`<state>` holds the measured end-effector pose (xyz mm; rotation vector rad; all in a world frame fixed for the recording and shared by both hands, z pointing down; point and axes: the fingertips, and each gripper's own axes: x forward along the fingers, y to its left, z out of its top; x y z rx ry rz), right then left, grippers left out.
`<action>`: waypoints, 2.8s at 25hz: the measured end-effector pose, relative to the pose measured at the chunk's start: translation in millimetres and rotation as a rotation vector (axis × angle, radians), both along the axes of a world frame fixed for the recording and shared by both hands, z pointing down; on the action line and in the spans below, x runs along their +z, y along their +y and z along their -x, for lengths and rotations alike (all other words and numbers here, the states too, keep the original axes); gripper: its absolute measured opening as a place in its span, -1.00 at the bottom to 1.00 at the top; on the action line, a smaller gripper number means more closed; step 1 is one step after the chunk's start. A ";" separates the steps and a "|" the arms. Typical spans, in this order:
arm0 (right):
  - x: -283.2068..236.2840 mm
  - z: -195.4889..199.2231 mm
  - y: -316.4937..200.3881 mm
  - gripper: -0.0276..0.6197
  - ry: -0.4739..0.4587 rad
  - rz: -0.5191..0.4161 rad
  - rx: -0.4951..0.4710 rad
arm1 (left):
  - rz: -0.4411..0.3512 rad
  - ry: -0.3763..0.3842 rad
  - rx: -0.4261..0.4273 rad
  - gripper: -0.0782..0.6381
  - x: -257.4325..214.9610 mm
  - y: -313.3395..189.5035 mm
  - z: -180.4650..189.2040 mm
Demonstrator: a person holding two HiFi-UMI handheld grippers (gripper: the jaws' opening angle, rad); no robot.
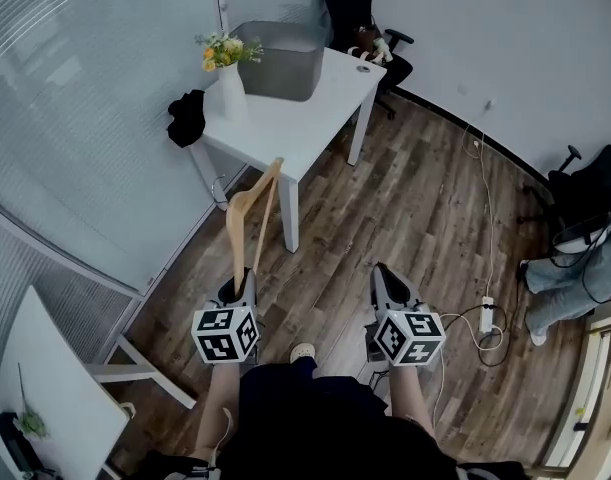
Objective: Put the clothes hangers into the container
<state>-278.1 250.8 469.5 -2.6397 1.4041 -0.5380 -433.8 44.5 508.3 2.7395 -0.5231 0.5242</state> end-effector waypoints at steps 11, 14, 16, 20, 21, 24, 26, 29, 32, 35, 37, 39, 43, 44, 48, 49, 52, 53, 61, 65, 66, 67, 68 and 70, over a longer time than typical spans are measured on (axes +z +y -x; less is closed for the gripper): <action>2.9 -28.7 -36.2 -0.82 -0.003 -0.016 0.007 | -0.004 0.012 0.021 -0.70 3.3 -35.6 -31.9; 4.4 -26.8 -40.1 -0.82 -0.013 -0.018 0.002 | -0.010 0.016 0.044 -0.70 0.1 -35.5 -33.5; 4.6 -25.3 -41.3 -0.82 -0.014 -0.013 0.004 | -0.011 0.008 0.060 -0.70 0.5 -33.1 -32.4; 4.3 -19.5 -39.6 -0.82 -0.010 0.003 -0.002 | -0.001 -0.012 0.071 -0.70 6.3 -26.2 -27.4; 5.1 -19.4 -38.2 -0.82 -0.010 0.007 -0.004 | 0.002 -0.012 0.074 -0.70 7.3 -23.9 -27.7; 10.9 -23.5 -34.5 -0.82 -0.025 0.006 0.003 | 0.004 -0.008 0.083 -0.70 10.0 -18.0 -31.3; 14.5 -27.3 -35.5 -0.82 -0.040 -0.003 0.006 | 0.007 -0.006 0.084 -0.70 11.7 -17.4 -34.5; 14.9 -35.1 -39.9 -0.82 -0.050 -0.011 -0.001 | 0.009 -0.011 0.079 -0.70 12.2 -19.4 -41.6; 15.0 -47.8 -43.1 -0.82 -0.058 -0.011 -0.005 | 0.007 -0.012 0.077 -0.70 10.3 -21.6 -53.2; 14.5 -62.8 -48.3 -0.82 -0.058 -0.016 -0.009 | 0.006 -0.008 0.077 -0.70 9.5 -25.9 -68.6; 12.8 -75.6 -51.8 -0.82 -0.057 -0.017 -0.011 | 0.004 -0.014 0.077 -0.70 9.2 -29.8 -82.1; 10.7 -89.9 -53.9 -0.82 -0.057 -0.015 -0.014 | 0.000 -0.015 0.077 -0.70 6.6 -32.2 -97.0; 10.3 -118.7 -59.2 -0.82 -0.066 -0.004 -0.023 | -0.001 -0.014 0.080 -0.70 1.5 -35.3 -125.0; 9.7 -125.8 -62.1 -0.82 -0.066 -0.005 -0.027 | -0.002 -0.016 0.080 -0.70 1.5 -37.0 -131.7; 8.7 -154.1 -77.1 -0.82 -0.082 -0.022 -0.047 | 0.001 -0.028 0.070 -0.70 4.2 -46.5 -158.7; 9.4 -161.5 -80.5 -0.82 -0.084 -0.021 -0.054 | 0.001 -0.030 0.067 -0.70 4.7 -48.1 -165.8; 10.7 -184.4 -91.0 -0.82 -0.079 -0.015 -0.074 | -0.004 -0.028 0.060 -0.70 3.9 -53.9 -187.5; 11.1 -191.8 -94.8 -0.82 -0.079 -0.015 -0.078 | -0.008 -0.028 0.058 -0.70 3.9 -56.7 -194.1; 12.9 -249.5 -112.9 -0.82 -0.081 -0.010 -0.080 | -0.014 -0.024 0.038 -0.70 3.3 -74.2 -244.1; 14.7 -272.8 -120.7 -0.82 -0.088 -0.008 -0.081 | -0.020 -0.028 0.054 -0.70 3.0 -79.2 -267.5; 14.6 -278.0 -122.9 -0.82 -0.089 -0.010 -0.081 | -0.019 -0.027 0.053 -0.70 3.0 -81.0 -272.7; 14.5 -282.9 -124.9 -0.82 -0.089 -0.010 -0.081 | -0.018 -0.026 0.052 -0.70 3.1 -82.7 -277.5; 14.4 -287.7 -126.4 -0.82 -0.089 -0.010 -0.082 | -0.017 -0.026 0.050 -0.70 3.4 -84.1 -282.3; 14.6 -298.1 -128.7 -0.82 -0.088 -0.011 -0.086 | -0.015 -0.027 0.046 -0.70 4.4 -86.5 -292.3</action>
